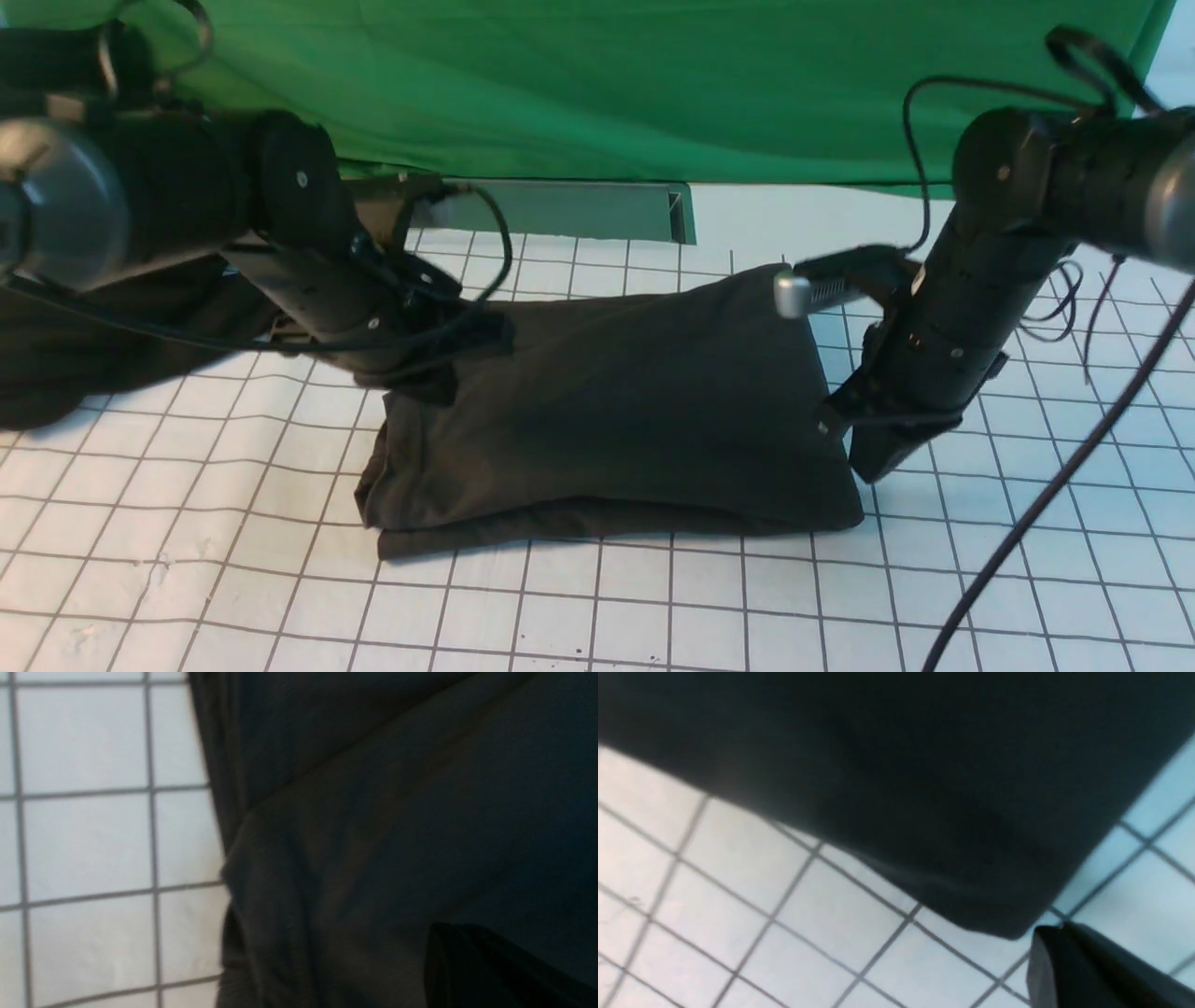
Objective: Fold a long-sleeved shirt over a white checkered tablecloth.
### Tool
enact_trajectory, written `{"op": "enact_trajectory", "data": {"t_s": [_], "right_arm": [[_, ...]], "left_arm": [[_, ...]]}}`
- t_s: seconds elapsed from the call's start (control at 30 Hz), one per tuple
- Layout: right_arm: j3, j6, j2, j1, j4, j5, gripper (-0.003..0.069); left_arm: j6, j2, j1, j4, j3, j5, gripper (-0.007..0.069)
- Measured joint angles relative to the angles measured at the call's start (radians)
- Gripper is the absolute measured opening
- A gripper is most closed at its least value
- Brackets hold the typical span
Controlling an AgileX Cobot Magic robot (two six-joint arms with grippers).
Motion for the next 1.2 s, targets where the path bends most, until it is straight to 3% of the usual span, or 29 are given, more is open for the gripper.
{"op": "enact_trajectory", "data": {"t_s": [0.2, 0.47, 0.73, 0.93, 1.2], "right_arm": [[0.0, -0.005, -0.042, 0.0, 0.006, -0.073, -0.0006], [0.001, -0.018, -0.094, -0.008, 0.001, -0.048, -0.0006], [0.004, -0.018, -0.444, -0.057, -0.007, -0.068, -0.0006], [0.07, -0.022, -0.9, -0.06, -0.017, -0.357, -0.0006], [0.493, -0.022, -1.42, -0.06, -0.019, -0.793, -0.0006]], "left_arm": [[0.105, 0.027, -0.093, -0.135, 0.0, -0.1, -0.0003], [0.137, 0.21, -0.162, -0.161, -0.004, -0.064, -0.0003], [0.139, 0.07, -0.162, -0.122, 0.004, 0.002, -0.0003], [0.13, -0.332, -0.162, -0.087, 0.004, 0.046, -0.0003], [0.058, -0.808, -0.162, -0.022, 0.169, 0.003, -0.0003]]}}
